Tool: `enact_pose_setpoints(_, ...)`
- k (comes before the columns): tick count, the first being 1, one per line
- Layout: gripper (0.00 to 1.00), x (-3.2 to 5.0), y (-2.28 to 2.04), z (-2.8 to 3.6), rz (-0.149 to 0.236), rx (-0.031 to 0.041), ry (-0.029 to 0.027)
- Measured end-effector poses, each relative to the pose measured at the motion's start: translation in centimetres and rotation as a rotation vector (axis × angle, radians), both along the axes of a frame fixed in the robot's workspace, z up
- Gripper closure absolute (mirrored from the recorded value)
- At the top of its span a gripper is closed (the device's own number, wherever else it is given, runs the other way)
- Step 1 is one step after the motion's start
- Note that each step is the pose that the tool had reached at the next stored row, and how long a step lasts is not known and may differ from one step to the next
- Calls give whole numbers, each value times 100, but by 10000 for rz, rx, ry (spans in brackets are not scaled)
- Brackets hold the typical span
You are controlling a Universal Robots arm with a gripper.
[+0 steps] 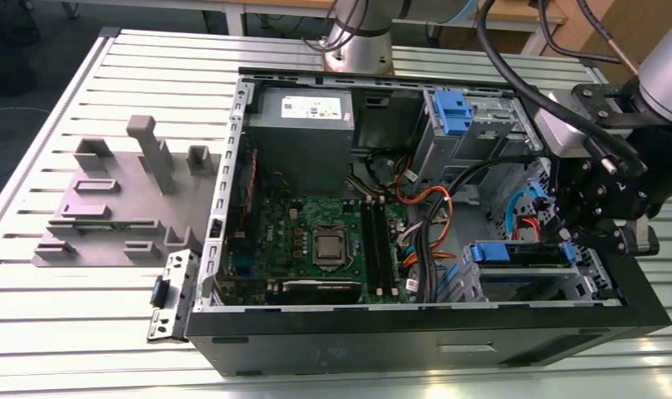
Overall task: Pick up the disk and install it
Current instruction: 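Insert the first disk wire, then insert the second disk wire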
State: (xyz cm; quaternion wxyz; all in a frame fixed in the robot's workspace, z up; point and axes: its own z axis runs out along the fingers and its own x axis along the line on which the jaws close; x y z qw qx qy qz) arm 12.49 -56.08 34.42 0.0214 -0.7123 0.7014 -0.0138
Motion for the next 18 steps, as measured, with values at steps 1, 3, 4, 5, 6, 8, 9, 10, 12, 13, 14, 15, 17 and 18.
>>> enact_pose_setpoints(1,89,0,0,1,0,0,0)
enact_pose_setpoints(3,89,0,0,2,0,0,0)
enact_pose_setpoints(4,89,0,0,3,0,0,0)
enact_pose_setpoints(5,89,0,0,6,0,0,0)
enact_pose_setpoints(6,89,0,0,8,0,0,0)
enact_pose_setpoints(8,89,0,0,10,0,0,0)
enact_pose_setpoints(9,89,0,0,11,0,0,0)
enact_pose_setpoints(10,89,0,0,11,0,0,0)
enact_pose_setpoints(12,89,0,0,13,0,0,0)
enact_pose_setpoints(13,89,0,0,14,0,0,0)
enact_pose_setpoints(14,89,0,0,15,0,0,0)
enact_pose_setpoints(15,89,0,0,16,0,0,0)
enact_pose_setpoints(17,89,-4,0,16,1,-1,0)
enact_pose_setpoints(18,89,-15,1,17,1,-2,0)
